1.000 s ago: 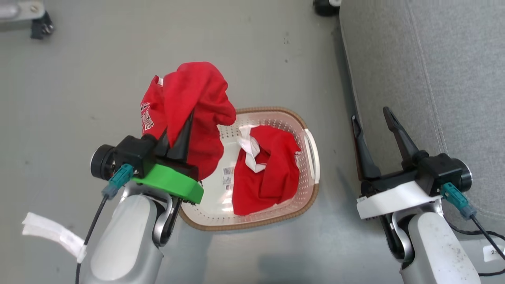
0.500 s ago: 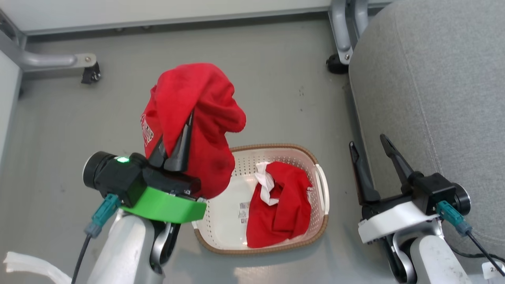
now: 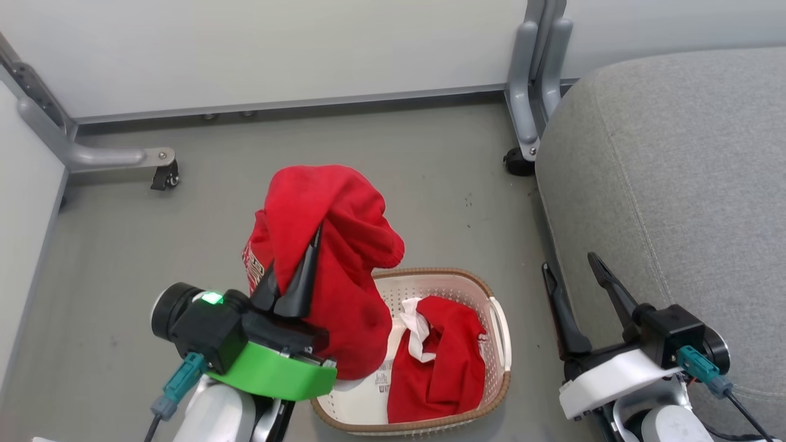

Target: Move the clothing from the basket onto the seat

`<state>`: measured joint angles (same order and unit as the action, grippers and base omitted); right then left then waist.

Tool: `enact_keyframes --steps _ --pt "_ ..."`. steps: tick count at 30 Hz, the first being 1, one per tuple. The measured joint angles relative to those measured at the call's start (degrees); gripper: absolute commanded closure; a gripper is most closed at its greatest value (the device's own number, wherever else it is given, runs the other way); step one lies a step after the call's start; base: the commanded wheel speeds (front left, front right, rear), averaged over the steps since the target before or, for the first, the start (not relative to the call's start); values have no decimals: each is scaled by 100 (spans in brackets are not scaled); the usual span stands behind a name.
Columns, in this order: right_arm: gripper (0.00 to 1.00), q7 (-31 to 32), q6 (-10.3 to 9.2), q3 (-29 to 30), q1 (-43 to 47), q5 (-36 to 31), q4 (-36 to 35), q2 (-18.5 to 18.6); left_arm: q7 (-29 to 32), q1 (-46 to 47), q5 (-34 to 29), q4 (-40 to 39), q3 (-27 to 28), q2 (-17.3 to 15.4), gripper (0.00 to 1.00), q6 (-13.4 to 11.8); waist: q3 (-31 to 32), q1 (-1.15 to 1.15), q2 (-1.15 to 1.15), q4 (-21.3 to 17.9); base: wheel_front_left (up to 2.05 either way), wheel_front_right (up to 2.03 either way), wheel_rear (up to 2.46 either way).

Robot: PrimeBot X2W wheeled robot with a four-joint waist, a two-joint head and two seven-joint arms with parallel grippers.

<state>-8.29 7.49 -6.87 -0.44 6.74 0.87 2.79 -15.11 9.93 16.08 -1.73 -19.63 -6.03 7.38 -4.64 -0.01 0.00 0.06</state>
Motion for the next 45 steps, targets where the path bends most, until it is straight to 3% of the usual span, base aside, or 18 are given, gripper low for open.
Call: enact_keyframes --steps 20,38,45 --pt "0 99 0 -224 83 58 -68 1 0 -23 2 57 -123 -30 100 -41 58 0 0 -4 0 0 0" --pt "0 234 0 -3164 -1227 1010 494 -2 48 132 62 127 -416 -45 100 -49 -78 0 0 168 0 0 0" --pt "0 27 -1 -3693 -1840 1315 905 12 48 168 85 164 -546 -46 100 -40 -79 0 0 222 0 0 0"
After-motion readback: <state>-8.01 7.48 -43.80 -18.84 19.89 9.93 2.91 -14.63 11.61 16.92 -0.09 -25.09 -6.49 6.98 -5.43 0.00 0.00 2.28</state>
